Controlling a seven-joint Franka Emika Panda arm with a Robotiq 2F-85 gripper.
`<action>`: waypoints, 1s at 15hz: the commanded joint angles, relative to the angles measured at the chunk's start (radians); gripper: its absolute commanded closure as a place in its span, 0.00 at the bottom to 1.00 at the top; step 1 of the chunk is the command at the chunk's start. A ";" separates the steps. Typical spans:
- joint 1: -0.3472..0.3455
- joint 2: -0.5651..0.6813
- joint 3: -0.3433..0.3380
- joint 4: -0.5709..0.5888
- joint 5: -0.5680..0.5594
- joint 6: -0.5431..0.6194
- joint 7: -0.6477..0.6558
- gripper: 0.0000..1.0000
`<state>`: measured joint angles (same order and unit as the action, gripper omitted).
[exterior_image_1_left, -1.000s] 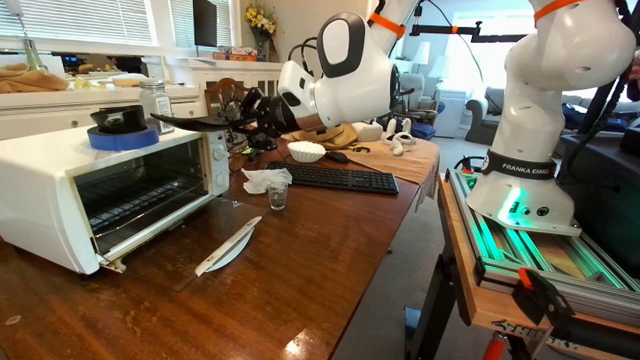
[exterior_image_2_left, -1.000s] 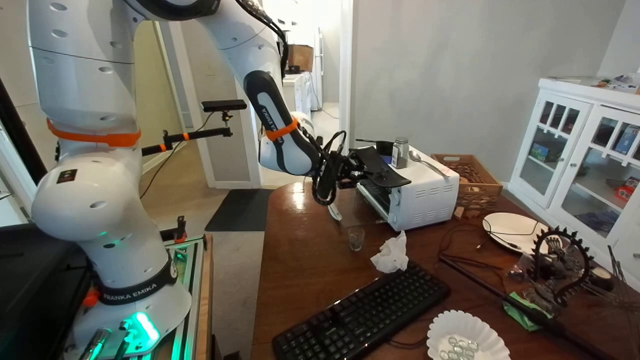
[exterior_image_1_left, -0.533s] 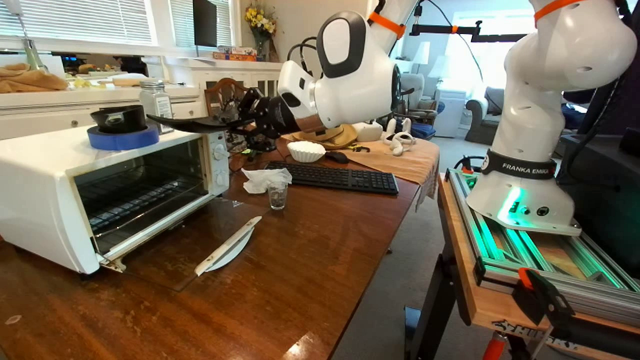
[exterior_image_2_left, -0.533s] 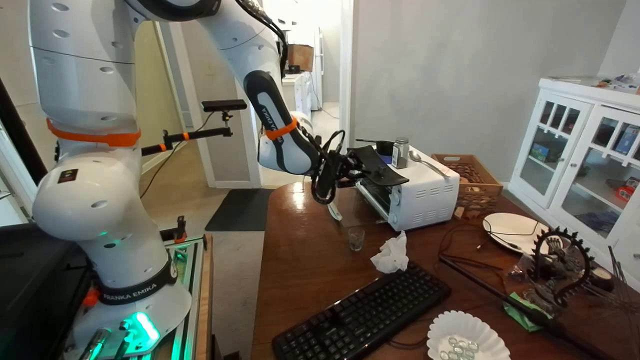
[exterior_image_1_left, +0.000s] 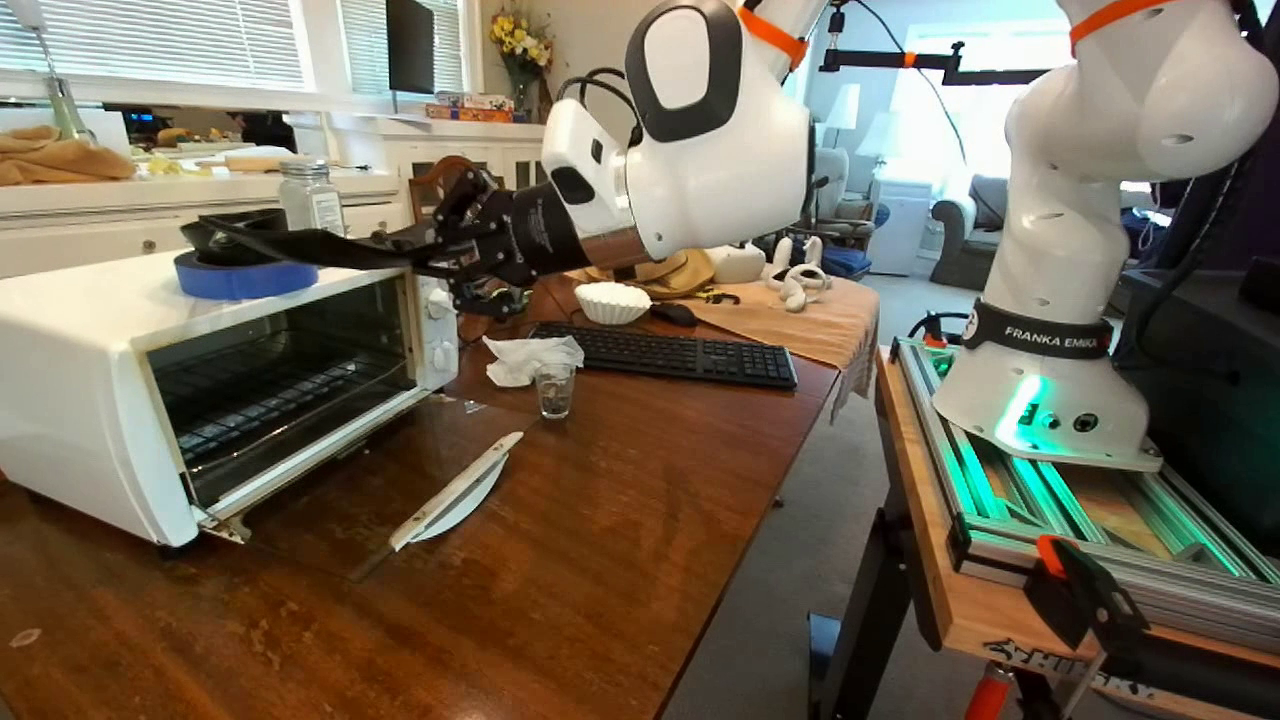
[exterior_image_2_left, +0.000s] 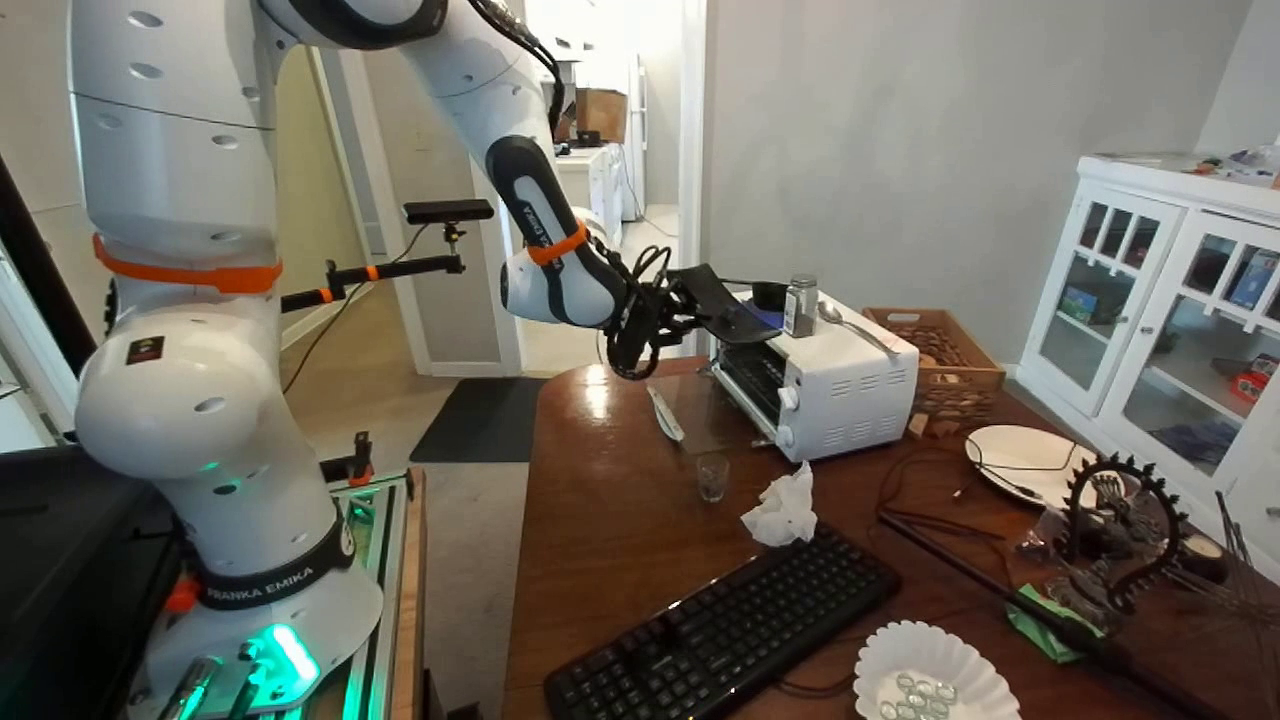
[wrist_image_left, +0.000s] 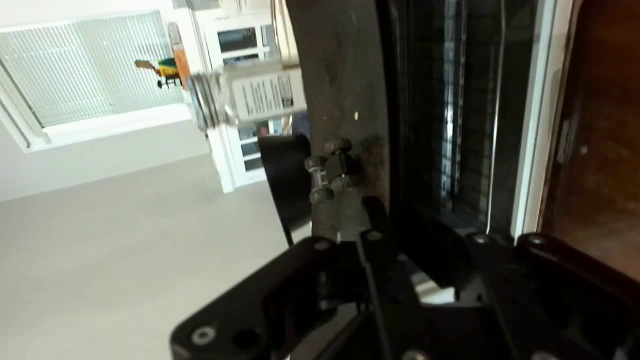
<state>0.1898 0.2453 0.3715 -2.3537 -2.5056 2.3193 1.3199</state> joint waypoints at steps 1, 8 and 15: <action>0.048 0.019 0.046 0.081 -0.009 0.057 0.046 0.96; 0.102 0.041 0.087 0.161 -0.010 0.072 0.098 0.96; 0.078 -0.006 0.087 0.137 -0.009 0.269 0.107 0.96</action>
<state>0.2782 0.2722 0.4480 -2.2142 -2.5056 2.4668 1.4167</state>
